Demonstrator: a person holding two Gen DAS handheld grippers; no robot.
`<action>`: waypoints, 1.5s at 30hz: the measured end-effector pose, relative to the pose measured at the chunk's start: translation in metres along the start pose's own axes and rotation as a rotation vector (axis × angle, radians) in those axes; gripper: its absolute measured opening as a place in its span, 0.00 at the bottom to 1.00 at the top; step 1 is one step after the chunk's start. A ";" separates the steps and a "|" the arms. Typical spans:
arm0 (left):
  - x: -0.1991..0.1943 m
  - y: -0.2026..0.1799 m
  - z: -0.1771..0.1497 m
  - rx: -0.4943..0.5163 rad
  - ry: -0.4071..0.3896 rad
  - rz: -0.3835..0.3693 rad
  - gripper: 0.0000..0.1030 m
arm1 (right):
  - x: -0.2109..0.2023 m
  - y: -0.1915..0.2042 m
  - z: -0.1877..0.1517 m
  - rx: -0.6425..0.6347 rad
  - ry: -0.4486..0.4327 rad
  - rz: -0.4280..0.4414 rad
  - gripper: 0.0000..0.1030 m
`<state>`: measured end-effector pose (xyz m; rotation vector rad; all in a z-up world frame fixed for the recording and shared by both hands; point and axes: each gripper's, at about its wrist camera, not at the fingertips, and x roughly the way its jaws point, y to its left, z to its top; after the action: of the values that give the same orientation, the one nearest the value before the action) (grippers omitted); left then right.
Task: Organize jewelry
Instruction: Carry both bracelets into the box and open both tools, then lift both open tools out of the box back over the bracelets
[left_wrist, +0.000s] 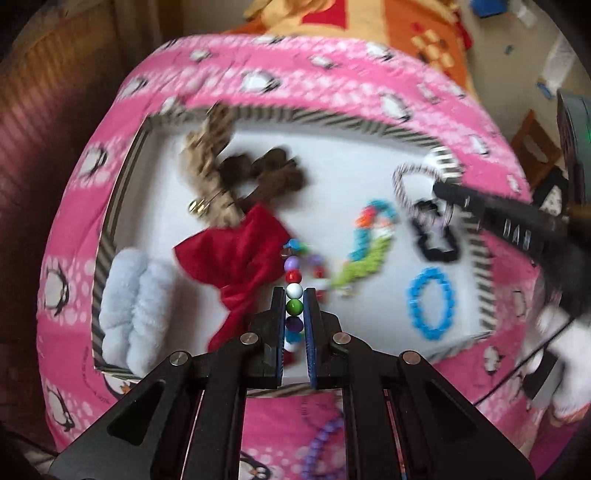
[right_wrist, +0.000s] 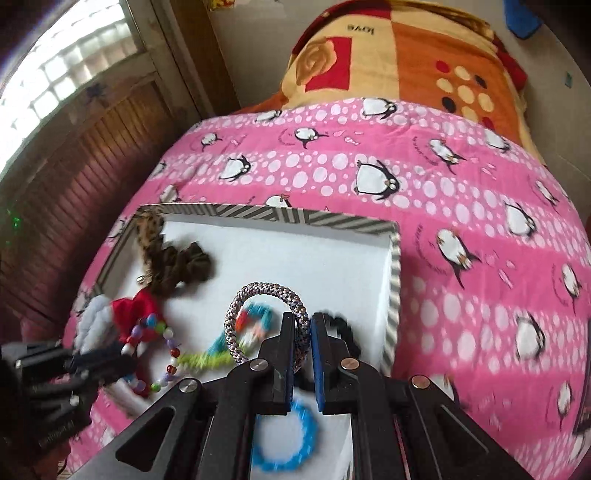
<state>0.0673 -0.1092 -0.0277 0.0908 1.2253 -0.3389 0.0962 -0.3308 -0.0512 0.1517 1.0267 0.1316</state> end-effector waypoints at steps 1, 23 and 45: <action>0.005 0.003 -0.001 -0.008 0.013 0.005 0.08 | 0.008 0.000 0.005 -0.001 0.008 0.001 0.07; 0.008 -0.012 -0.011 0.024 -0.035 0.077 0.47 | 0.023 -0.012 0.014 0.054 0.005 0.049 0.29; -0.060 0.003 -0.077 0.000 -0.165 0.114 0.47 | -0.086 0.033 -0.101 0.083 -0.074 0.006 0.40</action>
<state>-0.0188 -0.0747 0.0017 0.1300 1.0526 -0.2425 -0.0360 -0.3075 -0.0239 0.2331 0.9581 0.0883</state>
